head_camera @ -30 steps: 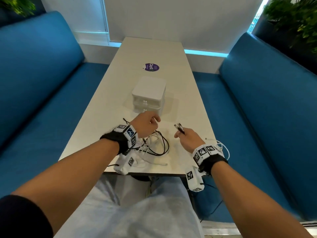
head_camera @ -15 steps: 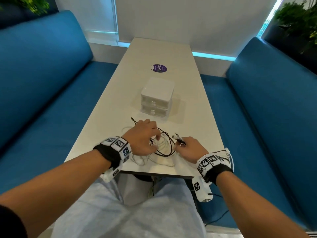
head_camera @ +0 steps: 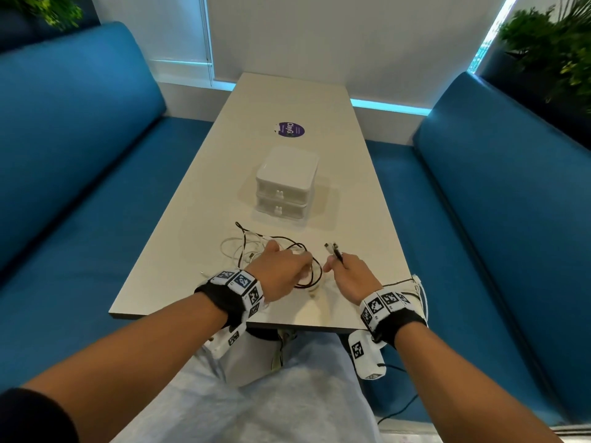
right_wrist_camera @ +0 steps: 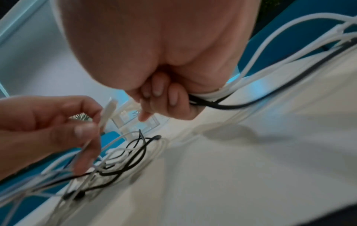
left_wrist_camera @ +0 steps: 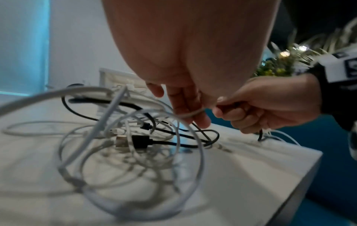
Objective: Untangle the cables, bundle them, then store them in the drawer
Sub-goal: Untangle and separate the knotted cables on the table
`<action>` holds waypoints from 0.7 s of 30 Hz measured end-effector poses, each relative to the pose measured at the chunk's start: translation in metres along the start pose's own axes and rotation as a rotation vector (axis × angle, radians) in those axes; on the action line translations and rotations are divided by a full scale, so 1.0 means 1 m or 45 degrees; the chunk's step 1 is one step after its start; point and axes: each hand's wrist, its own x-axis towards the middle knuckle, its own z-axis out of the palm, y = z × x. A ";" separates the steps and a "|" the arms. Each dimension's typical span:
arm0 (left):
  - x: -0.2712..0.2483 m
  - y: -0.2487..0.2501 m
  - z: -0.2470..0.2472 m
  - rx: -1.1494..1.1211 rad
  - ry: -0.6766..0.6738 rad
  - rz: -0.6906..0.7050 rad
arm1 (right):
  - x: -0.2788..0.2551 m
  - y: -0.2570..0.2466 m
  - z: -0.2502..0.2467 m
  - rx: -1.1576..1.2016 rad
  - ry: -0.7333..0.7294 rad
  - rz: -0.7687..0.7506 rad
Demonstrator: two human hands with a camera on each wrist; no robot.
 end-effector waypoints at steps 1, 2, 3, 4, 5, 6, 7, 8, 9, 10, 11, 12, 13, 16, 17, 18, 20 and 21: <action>0.001 0.000 -0.001 -0.102 0.061 -0.094 | 0.001 0.000 0.000 0.042 0.055 -0.005; 0.002 0.002 -0.002 -0.187 0.110 -0.180 | 0.001 0.000 0.000 0.091 0.104 -0.017; 0.004 0.004 -0.003 -0.245 0.134 -0.231 | 0.002 -0.002 0.000 0.147 0.143 -0.036; 0.007 0.006 -0.004 -0.269 0.121 -0.228 | 0.002 -0.004 0.000 0.198 0.167 -0.062; 0.010 0.008 -0.003 -0.262 0.085 -0.193 | 0.002 -0.009 0.001 0.237 0.176 -0.087; 0.013 0.011 -0.001 -0.237 0.059 -0.153 | 0.003 -0.013 0.001 0.259 0.174 -0.110; 0.017 0.012 0.002 -0.209 0.063 -0.131 | 0.005 -0.017 0.003 0.278 0.164 -0.123; 0.021 0.014 0.004 -0.206 0.091 -0.127 | 0.006 -0.020 0.004 0.324 0.153 -0.117; 0.024 0.017 0.005 -0.241 0.118 -0.145 | 0.006 -0.022 0.004 0.409 0.138 -0.093; 0.026 0.018 0.004 -0.304 0.159 -0.174 | 0.006 -0.023 0.004 0.490 0.122 -0.069; 0.027 0.019 0.002 -0.379 0.206 -0.212 | 0.006 -0.021 0.004 0.539 0.103 -0.064; 0.027 0.018 0.001 -0.444 0.226 -0.242 | 0.005 -0.020 0.004 0.536 0.085 -0.082; 0.028 0.017 -0.002 -0.487 0.213 -0.244 | 0.004 -0.017 0.003 0.489 0.074 -0.120; 0.028 0.012 -0.004 -0.503 0.092 -0.202 | 0.004 -0.010 0.005 0.296 0.107 -0.213; 0.028 0.011 -0.003 -0.519 0.079 -0.189 | 0.005 -0.009 0.006 0.268 0.125 -0.223; 0.027 0.011 -0.003 -0.527 0.076 -0.187 | 0.007 -0.008 0.008 0.245 0.139 -0.224; 0.027 0.010 -0.002 -0.531 0.065 -0.210 | 0.009 -0.007 0.012 0.195 0.161 -0.207; 0.028 0.010 -0.002 -0.516 0.060 -0.230 | 0.009 -0.007 0.014 0.174 0.170 -0.205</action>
